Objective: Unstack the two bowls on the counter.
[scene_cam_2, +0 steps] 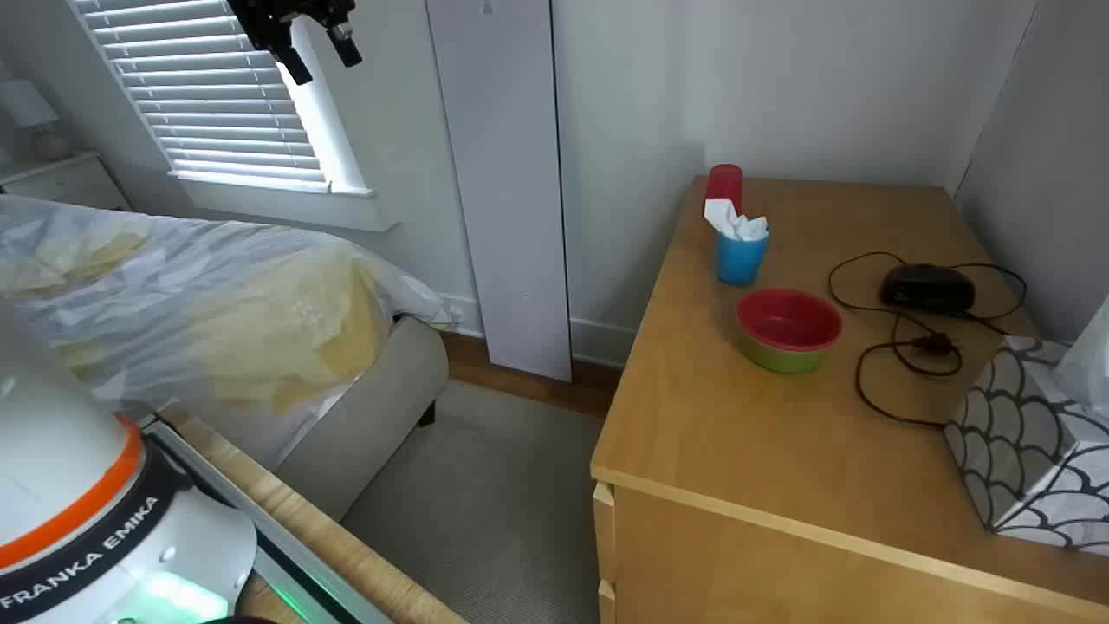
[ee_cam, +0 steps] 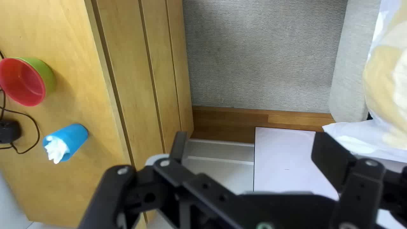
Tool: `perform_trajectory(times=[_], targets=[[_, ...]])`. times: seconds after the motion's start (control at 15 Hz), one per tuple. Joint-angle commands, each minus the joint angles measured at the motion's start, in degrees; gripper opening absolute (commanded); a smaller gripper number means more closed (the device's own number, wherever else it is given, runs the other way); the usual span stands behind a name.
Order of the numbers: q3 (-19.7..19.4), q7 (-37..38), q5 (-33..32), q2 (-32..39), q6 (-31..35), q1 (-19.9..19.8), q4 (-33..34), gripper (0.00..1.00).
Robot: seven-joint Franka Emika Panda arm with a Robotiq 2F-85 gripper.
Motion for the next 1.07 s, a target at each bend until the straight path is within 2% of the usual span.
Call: perform_trajectory(times=[0.0,0.4,0.53,0.8,1.0], targets=[[-1.3,0.7,-0.8,0.3,-0.2,1.6,0.2,1.00],[-2.2,-0.3,-0.3,0.4,-0.1,1.5,0.2,1.00],[-5.3,-3.2,-1.6,-0.8,0.9,0.4,-0.9,1.00],[-14.6,-10.5,-0.9,-2.2,2.5,-2.2,-3.3,1.00],[-21.4,-18.7,-1.9,-1.5,8.2,-4.9,-5.3,1.00]])
